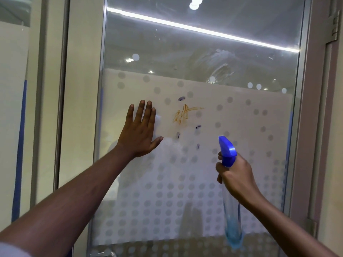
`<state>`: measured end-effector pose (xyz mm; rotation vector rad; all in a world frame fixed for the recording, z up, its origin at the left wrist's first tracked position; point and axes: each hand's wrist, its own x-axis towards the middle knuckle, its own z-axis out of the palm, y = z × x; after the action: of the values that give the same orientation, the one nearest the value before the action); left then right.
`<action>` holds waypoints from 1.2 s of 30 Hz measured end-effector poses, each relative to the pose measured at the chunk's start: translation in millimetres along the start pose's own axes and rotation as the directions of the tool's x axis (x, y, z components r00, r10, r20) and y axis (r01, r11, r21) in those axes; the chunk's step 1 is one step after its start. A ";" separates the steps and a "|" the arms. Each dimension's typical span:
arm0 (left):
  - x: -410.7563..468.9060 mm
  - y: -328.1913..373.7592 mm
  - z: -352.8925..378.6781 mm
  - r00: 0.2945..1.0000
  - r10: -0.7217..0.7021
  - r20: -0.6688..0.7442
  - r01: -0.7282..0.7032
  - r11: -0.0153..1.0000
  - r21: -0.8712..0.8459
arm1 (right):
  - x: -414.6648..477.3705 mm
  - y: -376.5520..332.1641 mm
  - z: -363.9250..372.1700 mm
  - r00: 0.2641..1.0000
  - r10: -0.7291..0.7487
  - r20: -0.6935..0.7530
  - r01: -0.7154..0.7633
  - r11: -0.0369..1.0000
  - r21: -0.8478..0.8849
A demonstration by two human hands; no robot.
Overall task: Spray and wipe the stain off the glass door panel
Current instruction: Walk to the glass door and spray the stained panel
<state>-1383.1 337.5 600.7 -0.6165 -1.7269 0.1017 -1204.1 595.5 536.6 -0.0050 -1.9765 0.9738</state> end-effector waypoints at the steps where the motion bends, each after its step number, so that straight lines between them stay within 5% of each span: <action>1: -0.1 0.2 0.2 1.000 0.001 -0.002 -0.001 1.000 -0.001 | -3.5 -1.4 4.0 0.999 0.000 0.036 0.000 1.000 -0.021; 11: -0.3 0.7 -1.6 1.000 -0.003 0.006 0.003 1.000 -0.018 | -22.0 -25.2 38.5 0.967 -0.010 0.253 0.037 0.994 -0.103; 36: -0.5 0.2 1.0 1.000 -0.014 0.023 0.015 1.000 -0.017 | 46.3 -122.4 76.3 0.960 -0.156 0.233 0.178 0.981 -0.074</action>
<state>-1383.9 337.7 599.9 -0.6176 -1.7562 0.0839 -1243.5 479.8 626.1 0.2266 -2.1904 0.7989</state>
